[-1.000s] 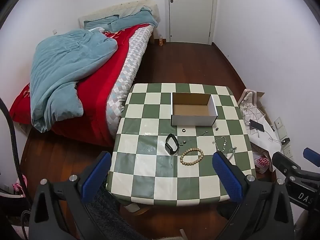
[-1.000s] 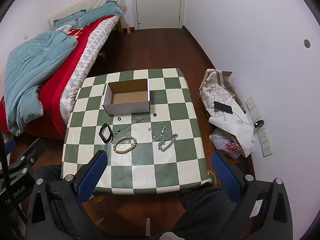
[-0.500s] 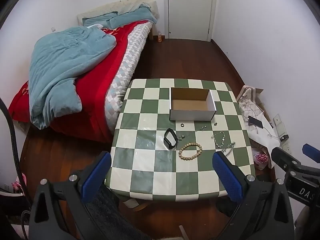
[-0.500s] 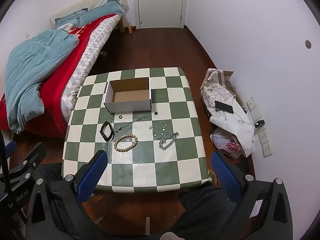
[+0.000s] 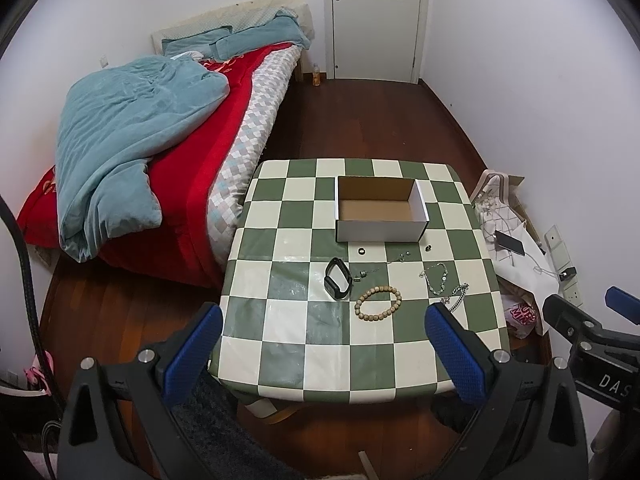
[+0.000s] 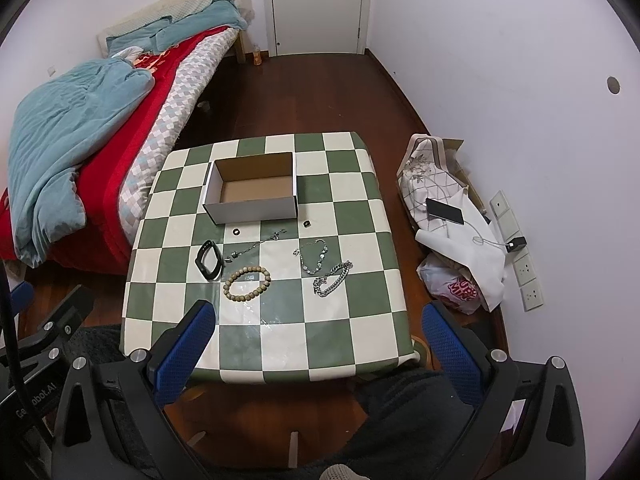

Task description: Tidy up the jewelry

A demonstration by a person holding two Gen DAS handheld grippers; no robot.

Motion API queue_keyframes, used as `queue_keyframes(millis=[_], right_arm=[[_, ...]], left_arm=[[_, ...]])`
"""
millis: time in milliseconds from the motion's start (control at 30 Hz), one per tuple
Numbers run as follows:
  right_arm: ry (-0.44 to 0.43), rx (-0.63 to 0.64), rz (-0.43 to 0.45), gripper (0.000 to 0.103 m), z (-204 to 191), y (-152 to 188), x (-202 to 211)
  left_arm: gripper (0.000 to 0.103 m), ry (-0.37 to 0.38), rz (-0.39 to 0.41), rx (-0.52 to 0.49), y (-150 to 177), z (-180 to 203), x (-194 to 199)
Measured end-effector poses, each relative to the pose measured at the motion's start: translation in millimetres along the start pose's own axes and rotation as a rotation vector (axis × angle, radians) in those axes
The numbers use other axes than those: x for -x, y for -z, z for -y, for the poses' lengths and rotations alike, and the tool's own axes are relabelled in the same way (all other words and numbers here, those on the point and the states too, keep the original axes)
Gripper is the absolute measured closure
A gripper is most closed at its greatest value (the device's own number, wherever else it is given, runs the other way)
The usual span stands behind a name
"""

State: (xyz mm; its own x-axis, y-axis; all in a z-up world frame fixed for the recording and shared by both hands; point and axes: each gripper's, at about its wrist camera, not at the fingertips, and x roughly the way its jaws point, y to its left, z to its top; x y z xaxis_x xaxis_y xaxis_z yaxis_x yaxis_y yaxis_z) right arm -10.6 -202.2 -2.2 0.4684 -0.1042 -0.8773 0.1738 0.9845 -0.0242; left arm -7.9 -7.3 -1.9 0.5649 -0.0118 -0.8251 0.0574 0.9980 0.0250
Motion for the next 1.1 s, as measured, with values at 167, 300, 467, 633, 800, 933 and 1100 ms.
queue_keyframes(millis=[167,300,467,633,800,933,1100], right_arm=[[0.000,0.000,0.000,0.000,0.7,0.0,0.2],[0.003,-0.001,-0.001,0.000,-0.6,-0.4,0.0],[0.006,0.001,-0.002,0.000,-1.0,0.3,-0.2],[0.008,0.004,0.000,0.000,-0.4,1.9,0.2],[0.008,0.004,-0.001,0.000,-1.3,0.4,0.8],[0.008,0.006,-0.002,0.000,-0.6,-0.8,0.6],[0.010,0.007,-0.001,0.000,-1.0,-0.5,0.9]], left_arm=[[0.000,0.002,0.000,0.000,-0.5,0.4,0.4],[0.000,0.000,0.000,0.000,-0.2,0.2,0.2],[0.000,0.001,-0.005,0.002,-0.7,-2.9,0.0],[0.000,-0.003,-0.002,0.001,-1.0,-3.8,0.3],[0.000,-0.005,0.000,-0.001,0.1,-5.2,0.2],[0.000,-0.008,0.008,0.001,1.5,-5.9,0.9],[0.000,-0.008,0.008,0.001,0.6,-5.6,1.0]])
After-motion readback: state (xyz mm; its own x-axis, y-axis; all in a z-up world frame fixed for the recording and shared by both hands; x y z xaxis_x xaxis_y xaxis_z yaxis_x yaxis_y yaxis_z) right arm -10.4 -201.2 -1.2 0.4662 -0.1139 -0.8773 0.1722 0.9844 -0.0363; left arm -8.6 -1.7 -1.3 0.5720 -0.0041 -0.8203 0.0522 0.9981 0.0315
